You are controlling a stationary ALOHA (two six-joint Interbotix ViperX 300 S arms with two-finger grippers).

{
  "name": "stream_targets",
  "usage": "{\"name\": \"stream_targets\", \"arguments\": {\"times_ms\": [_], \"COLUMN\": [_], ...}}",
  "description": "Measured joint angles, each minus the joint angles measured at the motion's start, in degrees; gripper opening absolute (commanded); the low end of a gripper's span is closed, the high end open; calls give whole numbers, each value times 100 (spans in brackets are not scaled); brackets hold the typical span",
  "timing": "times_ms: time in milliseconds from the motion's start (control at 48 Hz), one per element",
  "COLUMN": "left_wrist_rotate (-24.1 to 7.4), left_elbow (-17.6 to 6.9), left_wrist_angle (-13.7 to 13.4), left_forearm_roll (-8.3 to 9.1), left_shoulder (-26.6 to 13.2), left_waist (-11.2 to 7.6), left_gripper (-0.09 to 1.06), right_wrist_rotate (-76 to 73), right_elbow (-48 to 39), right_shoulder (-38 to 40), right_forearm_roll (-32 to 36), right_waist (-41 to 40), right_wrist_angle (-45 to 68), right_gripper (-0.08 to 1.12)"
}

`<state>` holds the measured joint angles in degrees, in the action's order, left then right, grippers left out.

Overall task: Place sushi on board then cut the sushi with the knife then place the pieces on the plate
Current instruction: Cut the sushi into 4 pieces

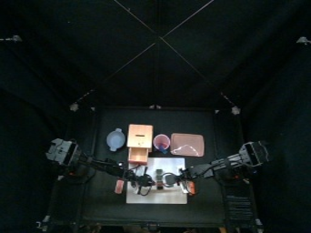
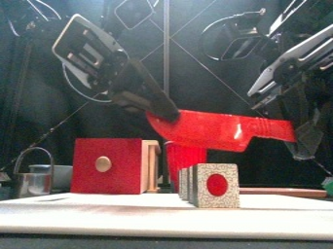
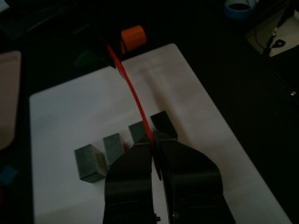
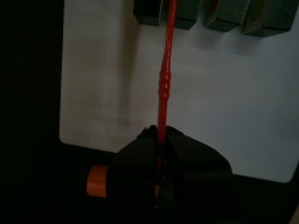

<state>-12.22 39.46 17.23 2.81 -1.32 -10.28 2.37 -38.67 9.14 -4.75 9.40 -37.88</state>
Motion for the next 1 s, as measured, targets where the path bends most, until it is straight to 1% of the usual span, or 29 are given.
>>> {"name": "stream_targets", "arguments": {"times_ms": [83,146,188,229,250,333,396,479,562,604,667,708,729,750,854,938,1000], "left_wrist_rotate": [-53,-88,-70,-62,-70,-105,-185,-369,-554,-659,-721,-756,-756,-738,-738,-738,-738], "left_elbow": [-9,-9,-9,-9,-9,35,97,193,299,369,439,519,554,580,729,826,879], "left_wrist_angle": [53,114,185,334,378,773,940,1134,1327,1441,1582,1687,1767,1819,2145,2364,2435], "left_forearm_roll": [18,35,18,-18,-26,-26,-26,-26,-26,-44,-70,-88,-97,-105,-132,-185,-202], "left_shoulder": [9,0,9,18,18,114,158,176,185,220,255,299,316,334,396,396,396], "left_waist": [26,0,18,18,26,44,114,237,325,369,413,448,466,483,527,563,580], "left_gripper": [64,78,83,85,85,85,85,85,85,85,85,85,85,85,85,85,85], "right_wrist_rotate": [9,26,35,35,26,26,18,-9,-316,-888,-1661,-2171,-2707,-2874,-4790,-6258,-7084], "right_elbow": [0,70,97,105,105,97,44,-123,-413,-624,-870,-984,-1090,-1116,-1327,-1441,-1494], "right_shoulder": [44,62,79,88,97,229,352,536,756,914,1187,1362,1538,1600,1969,1969,1881], "right_forearm_roll": [9,44,44,44,35,-88,-316,-800,-1600,-1995,-2162,-2188,-2188,-2180,-2101,-2048,-1960], "right_waist": [-18,-53,-79,-97,-105,-123,-132,-158,-281,-343,-334,-281,-185,-158,88,141,246], "right_wrist_angle": [-9,-18,-70,-132,-176,-325,-422,-536,-580,-580,-554,-475,-343,-290,281,483,527], "right_gripper": [34,34,33,34,34,33,34,34,34,34,34,34,34,34,34,35,35]}}
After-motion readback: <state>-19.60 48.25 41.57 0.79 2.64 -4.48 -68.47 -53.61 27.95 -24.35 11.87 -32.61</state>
